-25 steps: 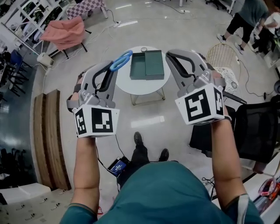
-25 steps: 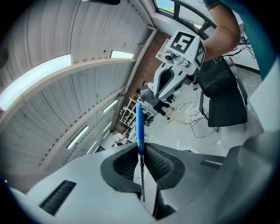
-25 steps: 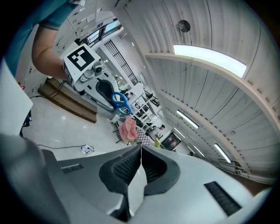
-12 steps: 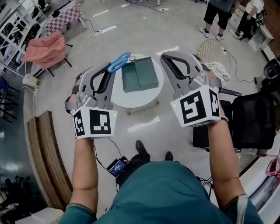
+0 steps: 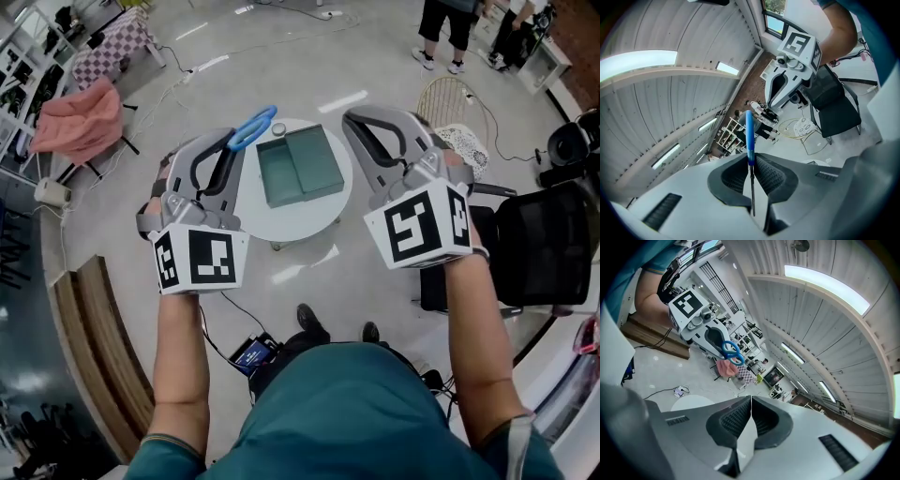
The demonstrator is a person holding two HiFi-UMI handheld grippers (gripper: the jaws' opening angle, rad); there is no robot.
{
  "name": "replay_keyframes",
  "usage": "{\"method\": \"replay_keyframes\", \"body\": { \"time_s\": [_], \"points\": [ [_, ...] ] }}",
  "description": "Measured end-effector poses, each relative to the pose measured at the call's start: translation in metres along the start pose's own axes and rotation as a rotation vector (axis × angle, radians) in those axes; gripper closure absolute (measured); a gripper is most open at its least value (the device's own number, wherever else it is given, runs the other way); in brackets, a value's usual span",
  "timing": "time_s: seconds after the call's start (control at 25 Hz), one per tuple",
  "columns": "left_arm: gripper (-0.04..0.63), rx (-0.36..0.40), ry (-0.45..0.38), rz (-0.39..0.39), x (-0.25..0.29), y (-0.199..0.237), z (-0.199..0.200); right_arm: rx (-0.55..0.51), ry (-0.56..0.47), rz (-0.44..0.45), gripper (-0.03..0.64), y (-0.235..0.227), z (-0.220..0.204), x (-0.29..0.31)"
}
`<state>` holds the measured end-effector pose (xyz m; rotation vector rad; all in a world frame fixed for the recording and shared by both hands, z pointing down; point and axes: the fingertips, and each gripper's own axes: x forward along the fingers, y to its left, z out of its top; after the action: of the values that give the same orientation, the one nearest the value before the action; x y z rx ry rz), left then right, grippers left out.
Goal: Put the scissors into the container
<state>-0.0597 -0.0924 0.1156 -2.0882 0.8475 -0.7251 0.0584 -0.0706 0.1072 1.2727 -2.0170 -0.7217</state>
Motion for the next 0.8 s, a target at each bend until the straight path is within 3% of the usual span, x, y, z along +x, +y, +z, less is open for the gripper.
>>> {"method": "replay_keyframes", "body": {
  "time_s": [0.8],
  "points": [
    [0.545,-0.041,-0.039,0.021,0.006,0.055,-0.066,-0.045,0.030,0.000,0.580,0.006,0.048,0.074]
  ]
}}
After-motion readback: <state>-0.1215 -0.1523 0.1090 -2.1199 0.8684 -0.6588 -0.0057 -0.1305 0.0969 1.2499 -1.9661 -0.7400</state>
